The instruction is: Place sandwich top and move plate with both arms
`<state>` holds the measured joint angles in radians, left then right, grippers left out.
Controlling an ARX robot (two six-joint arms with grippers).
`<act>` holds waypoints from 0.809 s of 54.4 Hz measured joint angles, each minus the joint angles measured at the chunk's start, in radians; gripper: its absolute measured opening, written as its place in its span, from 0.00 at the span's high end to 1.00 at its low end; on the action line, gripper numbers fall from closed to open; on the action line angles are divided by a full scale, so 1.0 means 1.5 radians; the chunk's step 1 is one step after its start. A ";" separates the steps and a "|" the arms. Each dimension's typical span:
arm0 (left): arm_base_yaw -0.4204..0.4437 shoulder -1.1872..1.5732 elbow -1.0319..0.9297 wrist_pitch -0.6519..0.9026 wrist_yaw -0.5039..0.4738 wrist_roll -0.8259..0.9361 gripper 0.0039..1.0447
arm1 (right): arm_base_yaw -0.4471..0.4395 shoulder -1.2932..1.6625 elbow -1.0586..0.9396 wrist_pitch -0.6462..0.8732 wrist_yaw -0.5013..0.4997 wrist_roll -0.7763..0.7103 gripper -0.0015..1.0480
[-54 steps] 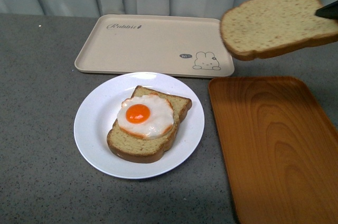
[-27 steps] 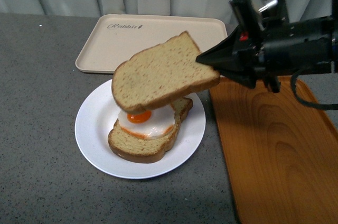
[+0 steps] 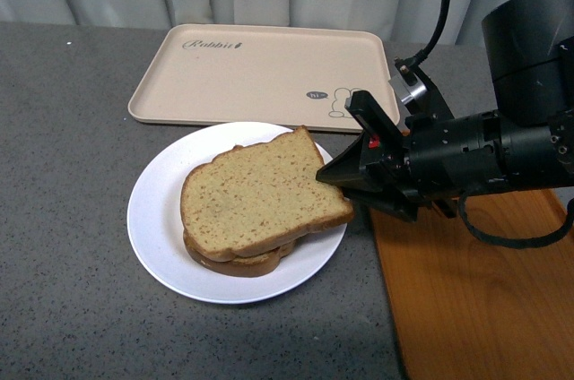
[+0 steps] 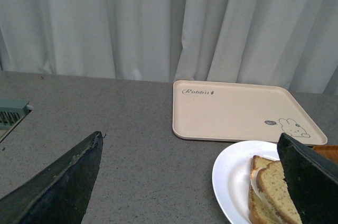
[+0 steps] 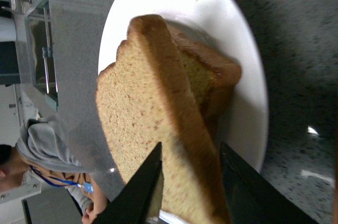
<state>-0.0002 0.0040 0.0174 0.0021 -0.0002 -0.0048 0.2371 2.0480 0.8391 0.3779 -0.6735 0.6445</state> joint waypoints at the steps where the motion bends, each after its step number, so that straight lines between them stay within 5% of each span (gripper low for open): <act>1: 0.000 0.000 0.000 0.000 0.000 0.000 0.06 | -0.015 -0.019 -0.013 0.004 0.020 -0.006 0.53; 10: 0.000 0.000 0.000 0.000 0.000 0.000 0.06 | -0.110 -0.161 -0.089 0.021 0.167 -0.069 0.18; 16: 0.000 0.000 0.000 0.000 0.000 0.000 0.06 | -0.132 -0.208 -0.124 0.040 0.227 -0.116 0.07; 19: 0.000 0.000 0.000 0.000 0.000 0.000 0.06 | -0.134 -0.216 -0.157 0.113 0.274 -0.144 0.11; 24: 0.000 -0.001 0.000 0.000 0.000 0.000 0.06 | -0.127 -0.196 -0.259 0.423 0.443 -0.276 0.26; 30: 0.000 0.000 0.000 -0.001 0.000 0.000 0.06 | -0.139 -0.225 -0.338 0.616 0.461 -0.370 0.43; 44: 0.000 -0.001 0.000 -0.001 0.000 0.000 0.06 | -0.158 -0.366 -0.432 0.604 0.452 -0.421 0.84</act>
<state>-0.0002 0.0032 0.0174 0.0010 -0.0006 -0.0048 -0.0002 1.4982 0.1917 1.2842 0.0051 0.0135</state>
